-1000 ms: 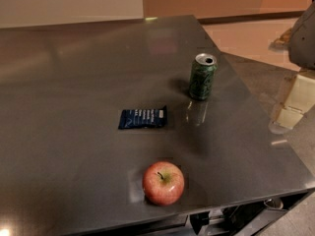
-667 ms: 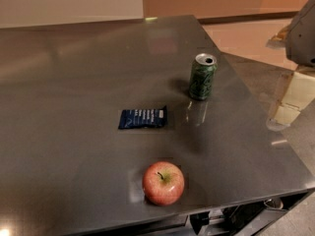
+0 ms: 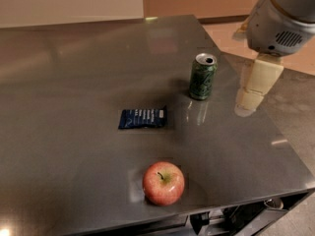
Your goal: Pick rxbar blueberry
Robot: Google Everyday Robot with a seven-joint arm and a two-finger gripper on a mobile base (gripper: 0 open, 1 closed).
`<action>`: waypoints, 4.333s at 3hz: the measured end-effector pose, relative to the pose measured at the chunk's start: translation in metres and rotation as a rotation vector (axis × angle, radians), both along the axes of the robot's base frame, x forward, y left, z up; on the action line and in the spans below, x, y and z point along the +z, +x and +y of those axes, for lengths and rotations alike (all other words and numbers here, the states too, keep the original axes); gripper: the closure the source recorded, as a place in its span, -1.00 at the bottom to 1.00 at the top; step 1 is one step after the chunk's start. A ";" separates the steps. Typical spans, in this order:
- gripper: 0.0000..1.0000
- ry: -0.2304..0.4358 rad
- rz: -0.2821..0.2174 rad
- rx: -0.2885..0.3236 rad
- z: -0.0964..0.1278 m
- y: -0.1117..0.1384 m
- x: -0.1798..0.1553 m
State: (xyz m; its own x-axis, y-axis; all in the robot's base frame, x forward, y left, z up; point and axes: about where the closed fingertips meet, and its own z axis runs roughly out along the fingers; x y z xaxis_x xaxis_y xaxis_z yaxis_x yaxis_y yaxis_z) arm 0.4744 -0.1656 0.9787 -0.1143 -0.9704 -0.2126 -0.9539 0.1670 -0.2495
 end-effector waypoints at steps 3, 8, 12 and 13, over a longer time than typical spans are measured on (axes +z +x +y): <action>-1.00 0.012 0.071 0.193 0.102 0.048 -0.040; -1.00 -0.050 0.202 0.281 0.172 0.050 -0.127; -0.20 -0.107 0.241 0.296 0.188 0.037 -0.156; 0.26 -0.108 0.242 0.294 0.188 0.036 -0.155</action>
Offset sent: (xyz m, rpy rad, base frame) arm 0.0518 0.1000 -0.0425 0.0221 0.0997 0.2048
